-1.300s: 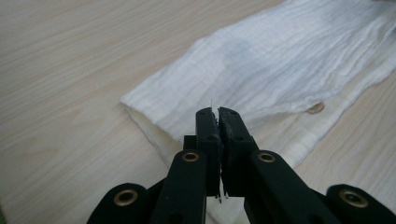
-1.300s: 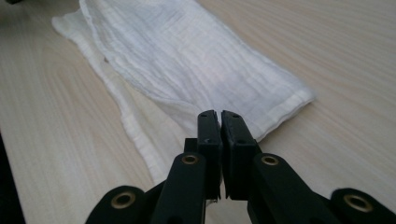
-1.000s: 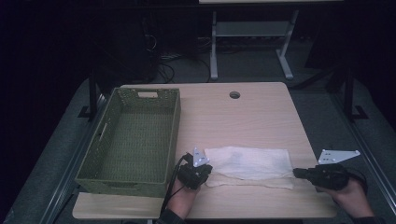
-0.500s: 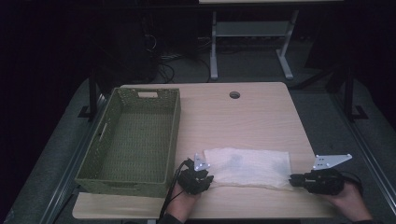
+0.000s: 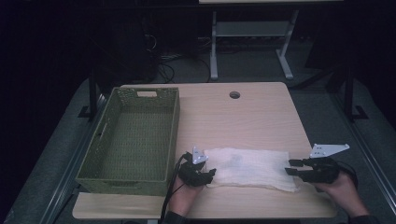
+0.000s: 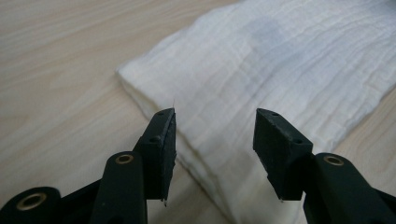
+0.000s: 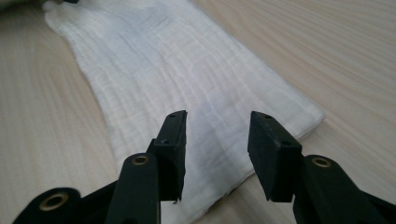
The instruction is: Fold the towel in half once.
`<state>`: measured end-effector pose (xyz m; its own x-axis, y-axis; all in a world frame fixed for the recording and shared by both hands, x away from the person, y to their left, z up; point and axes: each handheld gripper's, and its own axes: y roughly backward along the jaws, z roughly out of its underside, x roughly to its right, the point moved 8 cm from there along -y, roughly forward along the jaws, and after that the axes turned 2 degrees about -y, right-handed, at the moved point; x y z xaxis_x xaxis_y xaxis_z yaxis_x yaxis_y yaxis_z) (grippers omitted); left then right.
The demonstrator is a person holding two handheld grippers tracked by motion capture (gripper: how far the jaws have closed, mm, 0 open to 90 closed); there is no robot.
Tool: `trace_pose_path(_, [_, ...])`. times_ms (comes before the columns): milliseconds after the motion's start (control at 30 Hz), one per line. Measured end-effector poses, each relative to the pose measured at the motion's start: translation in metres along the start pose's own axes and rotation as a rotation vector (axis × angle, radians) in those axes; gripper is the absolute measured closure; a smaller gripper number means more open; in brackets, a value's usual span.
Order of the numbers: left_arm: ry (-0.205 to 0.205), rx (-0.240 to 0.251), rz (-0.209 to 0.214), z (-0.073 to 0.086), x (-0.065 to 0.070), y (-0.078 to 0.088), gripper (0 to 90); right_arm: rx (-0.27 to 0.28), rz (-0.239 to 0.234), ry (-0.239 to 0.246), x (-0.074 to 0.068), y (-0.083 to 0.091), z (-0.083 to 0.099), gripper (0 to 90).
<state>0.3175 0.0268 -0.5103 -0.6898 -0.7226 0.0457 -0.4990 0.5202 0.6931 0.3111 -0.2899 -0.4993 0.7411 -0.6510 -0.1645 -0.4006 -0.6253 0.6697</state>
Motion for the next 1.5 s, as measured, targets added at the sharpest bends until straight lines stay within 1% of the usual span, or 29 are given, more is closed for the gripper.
trace_pose_path(33, [-0.009, 0.004, -0.011, -0.003, 0.000, -0.002, 48.3, 0.002, 0.005, 0.004, 0.002, -0.002, -0.001, 56.3])
trace_pose_path(67, [-0.020, 0.001, -0.023, -0.006, -0.001, -0.003, 48.3, -0.005, 0.007, -0.002, 0.004, -0.003, -0.002, 56.1])
trace_pose_path(200, [-0.022, 0.010, -0.040, -0.015, -0.004, -0.007, 48.5, -0.006, 0.016, 0.001, 0.008, -0.010, -0.008, 55.8])
trace_pose_path(300, [-0.021, 0.015, -0.043, -0.022, -0.008, -0.010, 48.7, 0.000, 0.025, 0.001, 0.013, -0.013, -0.013, 55.7])
trace_pose_path(433, [-0.023, 0.017, -0.064, -0.032, -0.016, -0.015, 49.3, 0.003, 0.038, 0.009, 0.020, -0.017, -0.018, 55.7])
trace_pose_path(500, [-0.016, 0.024, -0.065, -0.037, -0.020, -0.017, 49.8, 0.003, 0.042, 0.007, 0.024, -0.019, -0.020, 55.8])
trace_pose_path(533, [-0.017, 0.022, -0.071, -0.039, -0.023, -0.018, 49.9, 0.003, 0.042, -0.002, 0.025, -0.020, -0.021, 55.8])
trace_pose_path(567, [-0.016, 0.025, -0.079, -0.042, -0.025, -0.018, 50.2, 0.003, 0.047, 0.003, 0.028, -0.021, -0.021, 55.9])
trace_pose_path(600, [-0.011, 0.023, -0.093, -0.044, -0.030, -0.019, 50.8, 0.000, 0.050, -0.006, 0.029, -0.022, -0.022, 55.9])
trace_pose_path(700, [0.001, 0.022, -0.109, -0.048, -0.039, -0.022, 51.7, -0.001, 0.060, -0.010, 0.036, -0.025, -0.024, 55.9])
trace_pose_path(767, [0.016, 0.020, -0.116, -0.048, -0.046, -0.025, 52.8, 0.001, 0.067, -0.017, 0.040, -0.027, -0.024, 56.2])
trace_pose_path(833, [0.020, 0.000, -0.134, -0.046, -0.051, -0.029, 53.2, -0.001, 0.076, -0.021, 0.045, -0.028, -0.024, 56.6])
trace_pose_path(867, [0.028, -0.005, -0.135, -0.044, -0.053, -0.031, 53.7, -0.004, 0.079, -0.027, 0.047, -0.029, -0.024, 56.7])
trace_pose_path(900, [0.030, -0.018, -0.131, -0.042, -0.054, -0.032, 53.8, -0.006, 0.080, -0.035, 0.049, -0.030, -0.023, 56.7])
trace_pose_path(967, [0.034, -0.028, -0.127, -0.040, -0.055, -0.036, 54.4, -0.014, 0.096, -0.046, 0.054, -0.031, -0.022, 56.9])
trace_pose_path(1067, [0.028, -0.051, -0.137, -0.034, -0.058, -0.041, 55.4, -0.023, 0.116, -0.054, 0.061, -0.030, -0.017, 58.1])
trace_pose_path(1167, [0.036, -0.065, -0.134, -0.028, -0.061, -0.046, 56.5, -0.022, 0.128, -0.072, 0.066, -0.030, -0.014, 59.6])
trace_pose_path(1200, [0.041, -0.055, -0.126, -0.028, -0.061, -0.046, 56.8, -0.018, 0.130, -0.072, 0.068, -0.031, -0.014, 60.2])
trace_pose_path(1233, [0.043, -0.052, -0.127, -0.028, -0.061, -0.046, 57.5, -0.020, 0.134, -0.077, 0.069, -0.031, -0.014, 60.9])
trace_pose_path(1300, [0.043, -0.042, -0.124, -0.028, -0.060, -0.047, 58.3, -0.027, 0.132, -0.077, 0.071, -0.035, -0.013, 62.6])
trace_pose_path(1333, [0.036, -0.042, -0.120, -0.028, -0.060, -0.047, 59.2, -0.035, 0.131, -0.074, 0.072, -0.037, -0.012, 63.4])
trace_pose_path(1367, [0.035, -0.037, -0.116, -0.028, -0.060, -0.047, 60.1, -0.044, 0.127, -0.078, 0.071, -0.038, -0.011, 64.0])
trace_pose_path(1433, [0.032, -0.030, -0.111, -0.028, -0.061, -0.048, 62.2, -0.043, 0.123, -0.069, 0.070, -0.040, -0.011, 65.6])
trace_pose_path(1500, [0.024, -0.029, -0.098, -0.028, -0.059, -0.048, 65.8, -0.046, 0.117, -0.062, 0.068, -0.040, -0.011, 71.1])
